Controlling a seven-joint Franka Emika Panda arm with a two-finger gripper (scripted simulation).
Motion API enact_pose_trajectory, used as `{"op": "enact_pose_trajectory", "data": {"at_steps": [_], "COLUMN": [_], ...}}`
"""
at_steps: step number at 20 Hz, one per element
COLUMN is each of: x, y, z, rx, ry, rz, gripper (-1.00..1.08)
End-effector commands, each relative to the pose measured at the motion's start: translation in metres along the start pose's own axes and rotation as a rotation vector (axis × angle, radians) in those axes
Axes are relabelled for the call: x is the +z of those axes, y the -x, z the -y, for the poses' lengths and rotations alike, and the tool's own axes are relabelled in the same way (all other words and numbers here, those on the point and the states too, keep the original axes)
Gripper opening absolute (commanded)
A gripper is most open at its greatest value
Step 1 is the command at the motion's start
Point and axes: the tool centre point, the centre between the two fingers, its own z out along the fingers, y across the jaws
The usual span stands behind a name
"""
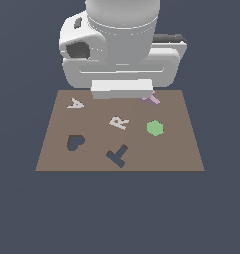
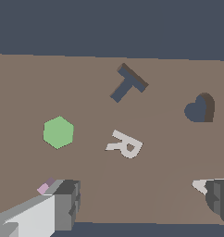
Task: Insert a designated object into the corresponding slot on a board.
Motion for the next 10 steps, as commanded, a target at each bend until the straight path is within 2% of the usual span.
{"op": "enact_pose_trajectory", "data": {"at_steps": [1,10], "x": [0.000,0.016], "y": [0.000,0.007], "z": [0.000,0.020], "rx": [0.000,-0.095], "ry": [0.000,-0.001], "rz": [0.000,-0.003], "gripper": [1.00,1.00]}}
